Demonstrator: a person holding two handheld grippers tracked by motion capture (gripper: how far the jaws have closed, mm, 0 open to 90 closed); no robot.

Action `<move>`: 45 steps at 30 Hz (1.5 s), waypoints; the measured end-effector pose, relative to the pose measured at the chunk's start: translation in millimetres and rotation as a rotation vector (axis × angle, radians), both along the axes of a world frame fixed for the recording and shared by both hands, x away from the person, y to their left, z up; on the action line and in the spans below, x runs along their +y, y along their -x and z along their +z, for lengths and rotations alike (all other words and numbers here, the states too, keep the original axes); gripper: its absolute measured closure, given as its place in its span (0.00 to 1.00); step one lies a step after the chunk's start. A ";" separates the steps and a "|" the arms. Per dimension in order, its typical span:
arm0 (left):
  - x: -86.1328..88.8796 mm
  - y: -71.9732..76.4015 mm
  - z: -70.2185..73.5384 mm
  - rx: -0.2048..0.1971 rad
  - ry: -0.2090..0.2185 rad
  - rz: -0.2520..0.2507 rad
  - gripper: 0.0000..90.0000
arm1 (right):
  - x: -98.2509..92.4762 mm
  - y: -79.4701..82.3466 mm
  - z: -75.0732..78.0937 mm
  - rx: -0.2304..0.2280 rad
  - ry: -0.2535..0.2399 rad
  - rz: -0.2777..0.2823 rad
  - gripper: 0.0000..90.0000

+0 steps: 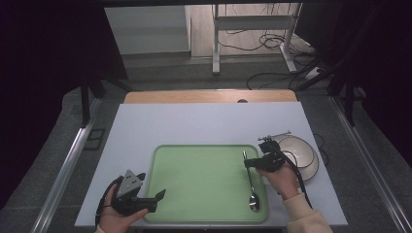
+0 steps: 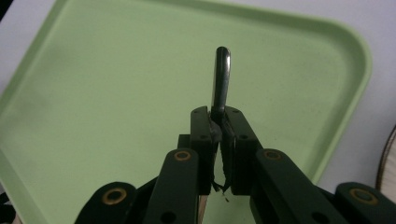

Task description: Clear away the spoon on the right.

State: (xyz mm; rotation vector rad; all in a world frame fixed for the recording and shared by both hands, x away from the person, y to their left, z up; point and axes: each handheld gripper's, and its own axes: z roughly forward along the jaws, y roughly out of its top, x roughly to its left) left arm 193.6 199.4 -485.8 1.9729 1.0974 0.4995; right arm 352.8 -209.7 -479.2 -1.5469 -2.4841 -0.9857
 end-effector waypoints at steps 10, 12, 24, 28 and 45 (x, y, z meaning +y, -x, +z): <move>0.2 -0.5 -0.4 0.002 -0.002 -0.003 0.14 | 6.8 1.7 -3.8 0.005 0.038 0.041 0.72; 0.1 -0.6 -0.6 0.003 -0.003 -0.005 0.14 | 9.1 2.7 -3.0 -0.013 0.054 0.042 0.65; -0.2 -0.3 -0.6 0.002 -0.004 -0.009 0.14 | 19.2 5.9 6.4 -0.139 0.132 0.068 0.37; -0.4 -0.3 -0.7 0.002 -0.003 -0.014 0.14 | 14.6 6.5 13.6 -0.199 0.110 0.033 0.32; 0.0 -1.2 1.1 0.003 0.006 -0.008 0.14 | 7.6 8.8 26.9 -0.237 0.015 0.039 0.29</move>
